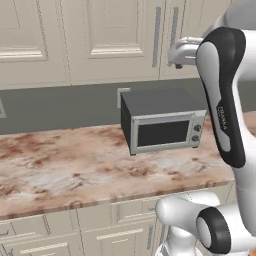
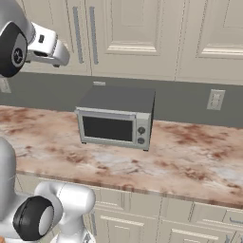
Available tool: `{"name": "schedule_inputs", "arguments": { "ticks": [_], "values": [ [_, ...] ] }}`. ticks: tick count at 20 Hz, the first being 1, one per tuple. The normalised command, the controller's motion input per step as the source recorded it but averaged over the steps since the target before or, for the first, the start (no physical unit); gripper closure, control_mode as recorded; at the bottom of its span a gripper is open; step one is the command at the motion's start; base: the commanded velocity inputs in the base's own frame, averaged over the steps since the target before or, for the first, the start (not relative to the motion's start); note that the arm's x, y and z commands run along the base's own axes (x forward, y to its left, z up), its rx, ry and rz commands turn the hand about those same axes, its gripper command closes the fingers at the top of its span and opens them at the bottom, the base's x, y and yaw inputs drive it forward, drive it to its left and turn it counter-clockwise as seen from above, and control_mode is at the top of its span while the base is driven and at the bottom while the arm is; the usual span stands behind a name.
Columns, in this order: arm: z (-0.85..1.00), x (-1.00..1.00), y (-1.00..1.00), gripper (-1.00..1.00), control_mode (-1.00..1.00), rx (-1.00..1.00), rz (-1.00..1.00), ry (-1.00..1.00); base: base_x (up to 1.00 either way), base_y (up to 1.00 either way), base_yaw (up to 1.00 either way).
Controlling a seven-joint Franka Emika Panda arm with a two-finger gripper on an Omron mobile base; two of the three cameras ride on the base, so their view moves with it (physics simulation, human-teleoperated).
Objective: Move the bowls from the cabinet to the plates on the dining table.
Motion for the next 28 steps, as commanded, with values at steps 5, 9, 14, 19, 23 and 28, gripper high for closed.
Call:
{"name": "schedule_inputs", "arguments": {
  "ticks": [5, 9, 14, 19, 23, 28],
  "values": [
    [0.00, 0.36, 0.06, -1.00, -1.00, -0.02, 0.00, -0.05, 0.00, 0.00, 0.00],
    [0.00, 0.26, 0.00, -1.00, -1.00, -0.03, -0.01, -0.05, 0.00, 0.00, 0.00],
    [0.00, 0.21, 0.00, -1.00, -1.00, -0.01, -0.02, -0.01, 0.00, 0.00, 0.00],
    [0.00, 0.22, 0.00, -1.00, -1.00, 0.00, -0.02, 0.00, 0.00, 0.00, 0.00],
    [0.00, 0.24, 0.00, -1.00, -1.00, 0.00, -0.02, 0.00, 0.00, 0.00, 0.00],
    [0.05, 0.22, 0.00, -1.00, -1.00, 0.00, -0.01, 0.00, 0.00, 0.00, 0.00]
  ]
}}
